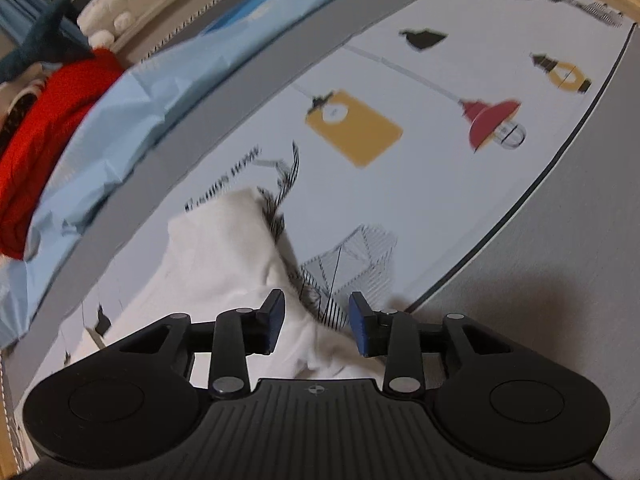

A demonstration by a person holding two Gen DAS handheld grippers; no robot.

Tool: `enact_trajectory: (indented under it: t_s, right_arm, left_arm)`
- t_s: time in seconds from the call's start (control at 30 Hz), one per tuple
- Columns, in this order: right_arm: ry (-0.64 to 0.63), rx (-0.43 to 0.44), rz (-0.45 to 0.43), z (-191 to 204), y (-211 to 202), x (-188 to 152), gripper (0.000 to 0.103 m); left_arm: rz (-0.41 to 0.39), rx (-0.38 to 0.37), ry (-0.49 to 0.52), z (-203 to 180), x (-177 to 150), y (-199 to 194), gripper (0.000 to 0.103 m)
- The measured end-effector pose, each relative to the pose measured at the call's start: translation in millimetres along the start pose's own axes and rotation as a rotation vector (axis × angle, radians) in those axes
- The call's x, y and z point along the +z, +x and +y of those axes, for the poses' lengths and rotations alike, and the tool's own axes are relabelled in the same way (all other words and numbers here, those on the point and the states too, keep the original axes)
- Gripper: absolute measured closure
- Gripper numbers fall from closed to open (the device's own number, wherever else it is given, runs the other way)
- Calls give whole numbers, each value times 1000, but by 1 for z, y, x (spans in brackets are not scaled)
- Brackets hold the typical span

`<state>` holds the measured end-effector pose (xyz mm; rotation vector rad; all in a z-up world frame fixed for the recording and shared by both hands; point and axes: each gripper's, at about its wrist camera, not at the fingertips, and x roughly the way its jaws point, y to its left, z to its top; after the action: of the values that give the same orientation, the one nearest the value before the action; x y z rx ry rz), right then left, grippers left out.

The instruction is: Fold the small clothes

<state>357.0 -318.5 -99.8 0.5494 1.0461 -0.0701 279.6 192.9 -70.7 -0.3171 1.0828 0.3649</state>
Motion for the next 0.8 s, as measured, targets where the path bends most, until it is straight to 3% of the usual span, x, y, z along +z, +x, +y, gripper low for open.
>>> enact_trajectory:
  t_s: [0.07,0.3,0.33,0.37,0.4,0.5,0.67,0.73,0.8]
  right_arm:
    - [-7,-2,18,3,8,-4,64]
    - [-209,-72,91,25,37,-24,58]
    - [-241,-86,85,27,38,-26,61]
    - [-267,-85,80,28,38,-28,82]
    - [-287,-79,68,29,36,-28,90]
    - [-253,-54,20,27,18,-21,94]
    - [-125,-148,53,1,21,-10,92]
    - [-100,-220,8,-2,16,-8,89]
    - [-88,-180,-81,1,7,-5,89]
  left_arm:
    - [-41,0,33,-2,3,-8,84]
    - [-15,-37,11,3,8,-2,84]
    - [-16,-44,12,3,9,-3,84]
    - [-16,-52,14,2,9,-3,84]
    - [-16,-59,17,1,9,-4,84]
    - [-12,-77,33,-2,8,-6,84]
    - [26,-109,81,-12,2,4,84]
    - [38,-120,93,-15,0,7,84]
    - [45,-125,101,-18,-2,11,84]
